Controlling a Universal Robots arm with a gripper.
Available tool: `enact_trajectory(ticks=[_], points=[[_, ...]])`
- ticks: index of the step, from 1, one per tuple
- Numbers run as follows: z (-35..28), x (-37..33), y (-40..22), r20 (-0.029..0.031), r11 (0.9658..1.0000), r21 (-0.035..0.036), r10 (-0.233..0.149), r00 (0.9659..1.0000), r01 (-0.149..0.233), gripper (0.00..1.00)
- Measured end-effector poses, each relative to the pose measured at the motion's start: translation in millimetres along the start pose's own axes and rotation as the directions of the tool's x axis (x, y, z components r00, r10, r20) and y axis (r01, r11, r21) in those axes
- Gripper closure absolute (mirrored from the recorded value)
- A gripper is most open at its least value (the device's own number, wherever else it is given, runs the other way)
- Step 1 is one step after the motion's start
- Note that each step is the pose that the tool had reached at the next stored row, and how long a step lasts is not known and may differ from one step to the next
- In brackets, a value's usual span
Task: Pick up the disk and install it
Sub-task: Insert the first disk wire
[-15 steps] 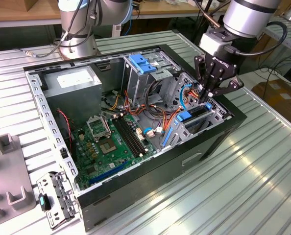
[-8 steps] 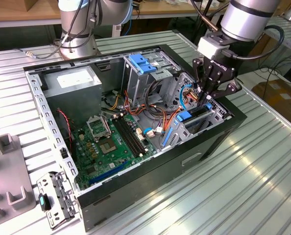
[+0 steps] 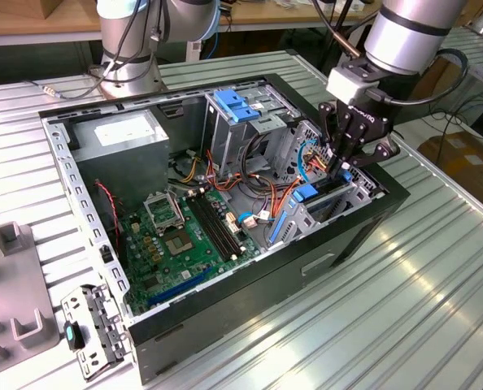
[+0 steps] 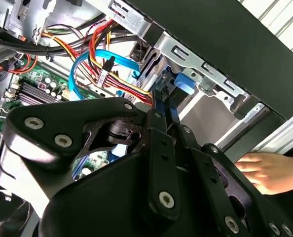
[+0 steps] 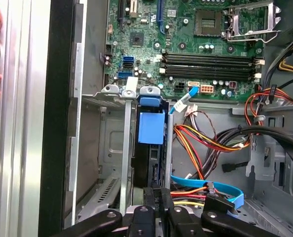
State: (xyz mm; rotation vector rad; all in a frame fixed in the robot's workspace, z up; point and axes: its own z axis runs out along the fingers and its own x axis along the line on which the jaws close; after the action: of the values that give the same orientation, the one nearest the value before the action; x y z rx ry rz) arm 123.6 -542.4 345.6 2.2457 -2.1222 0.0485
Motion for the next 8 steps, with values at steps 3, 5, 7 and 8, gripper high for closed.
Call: enact_trajectory(ticks=[3,5,7,8], points=[[2.2,-0.1,0.0,-0.0004,1.0,0.0,0.0,1.0,0.0,0.83],[2.5,-0.1,0.0,-0.0002,1.0,0.0,0.0,1.0,0.0,0.83],[2.5,-0.1,0.0,-0.0003,1.0,0.0,0.0,1.0,0.0,0.83],[2.6,-0.2,0.0,-0.0004,1.0,0.0,0.0,1.0,0.0,0.83]])
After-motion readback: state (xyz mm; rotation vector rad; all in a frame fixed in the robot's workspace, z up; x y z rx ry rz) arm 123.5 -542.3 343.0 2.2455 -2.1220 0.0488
